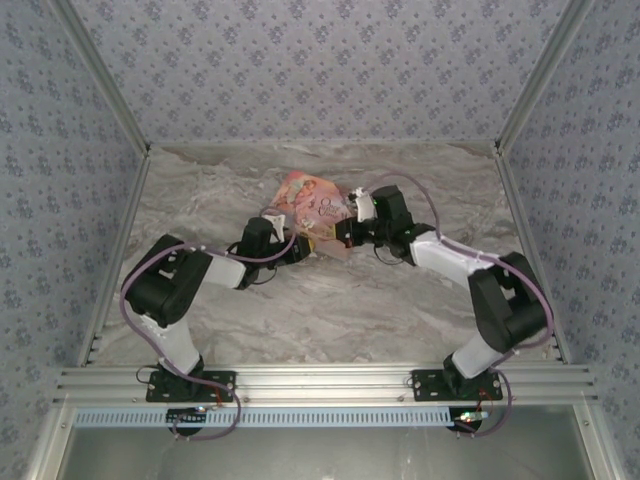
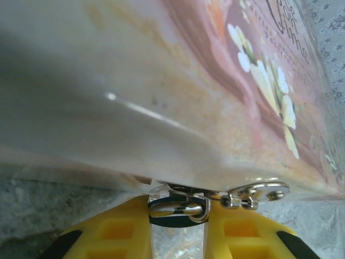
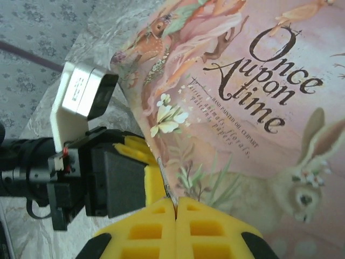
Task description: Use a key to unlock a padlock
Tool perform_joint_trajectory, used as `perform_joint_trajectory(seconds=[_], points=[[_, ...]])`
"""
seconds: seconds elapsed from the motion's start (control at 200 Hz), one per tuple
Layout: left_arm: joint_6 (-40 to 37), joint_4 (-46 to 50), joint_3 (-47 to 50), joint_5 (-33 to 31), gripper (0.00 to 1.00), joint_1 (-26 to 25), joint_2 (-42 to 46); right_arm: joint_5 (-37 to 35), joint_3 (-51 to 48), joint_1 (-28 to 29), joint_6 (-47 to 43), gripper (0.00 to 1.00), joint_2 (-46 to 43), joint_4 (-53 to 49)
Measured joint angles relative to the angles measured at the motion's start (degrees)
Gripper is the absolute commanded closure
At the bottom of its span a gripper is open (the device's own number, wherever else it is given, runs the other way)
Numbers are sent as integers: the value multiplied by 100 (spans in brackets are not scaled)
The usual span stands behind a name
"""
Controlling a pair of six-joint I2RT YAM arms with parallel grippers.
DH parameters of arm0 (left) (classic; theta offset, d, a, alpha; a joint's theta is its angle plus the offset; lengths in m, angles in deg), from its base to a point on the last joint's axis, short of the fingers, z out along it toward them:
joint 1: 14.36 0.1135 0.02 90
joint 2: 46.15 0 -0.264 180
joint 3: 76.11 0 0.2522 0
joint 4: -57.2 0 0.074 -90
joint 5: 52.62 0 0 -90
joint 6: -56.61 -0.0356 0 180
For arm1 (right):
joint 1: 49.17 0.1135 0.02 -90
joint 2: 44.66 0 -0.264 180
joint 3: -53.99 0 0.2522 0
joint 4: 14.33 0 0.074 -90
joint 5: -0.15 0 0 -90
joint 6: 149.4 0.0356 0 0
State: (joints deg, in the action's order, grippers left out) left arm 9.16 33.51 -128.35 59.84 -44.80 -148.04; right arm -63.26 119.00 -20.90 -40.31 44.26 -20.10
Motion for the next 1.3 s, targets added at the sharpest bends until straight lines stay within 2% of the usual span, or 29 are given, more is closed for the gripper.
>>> perform_joint_trajectory(seconds=[0.075, 0.12, 0.22, 0.49, 0.864, 1.299], points=[[258, 216, -7, -39, 81, -85, 214, -190, -481, 116, -190, 100, -490, 190], [433, 343, -22, -72, 76, -131, 334, -310, -780, 212, -286, 100, -743, 326], [787, 643, -79, -127, 76, -234, 601, -570, -1451, 485, -496, 100, -1178, 588], [1480, 1248, -328, -210, 81, -409, 970, -1086, -2479, 973, -826, 100, -1322, 1429], [2354, 1043, -299, -247, 84, -439, 1121, -1469, -2625, 1104, -1161, 100, -1088, 2610], [2573, 1213, -293, -256, 86, -496, 1362, -1561, -2328, 922, -1576, 100, -699, 2863]])
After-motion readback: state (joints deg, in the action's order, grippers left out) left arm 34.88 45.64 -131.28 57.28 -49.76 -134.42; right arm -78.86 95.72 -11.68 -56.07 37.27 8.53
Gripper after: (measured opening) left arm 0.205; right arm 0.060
